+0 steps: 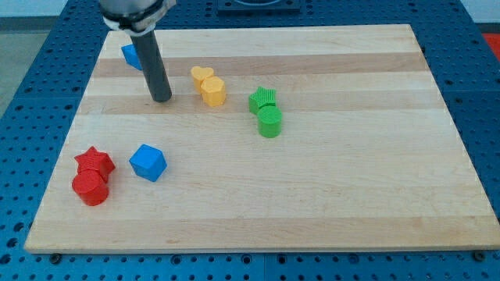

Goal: Move blue cube into the yellow heart

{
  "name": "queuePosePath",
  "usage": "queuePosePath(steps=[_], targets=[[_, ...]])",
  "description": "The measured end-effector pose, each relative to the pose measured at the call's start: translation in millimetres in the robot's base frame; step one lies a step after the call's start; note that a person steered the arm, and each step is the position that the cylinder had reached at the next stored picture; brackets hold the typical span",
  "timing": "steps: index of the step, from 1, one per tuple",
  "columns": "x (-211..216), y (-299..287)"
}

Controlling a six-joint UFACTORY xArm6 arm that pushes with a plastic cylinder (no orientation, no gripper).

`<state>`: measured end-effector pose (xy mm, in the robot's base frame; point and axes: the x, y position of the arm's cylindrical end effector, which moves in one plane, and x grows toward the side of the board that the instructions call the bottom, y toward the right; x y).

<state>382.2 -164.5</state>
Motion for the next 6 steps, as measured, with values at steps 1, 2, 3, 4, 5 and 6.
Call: queuePosePath(steps=[1,2,3,4,5,6], targets=[[6,0],[6,-1],[23,-51],[27,-65],[63,-66],[95,-66]])
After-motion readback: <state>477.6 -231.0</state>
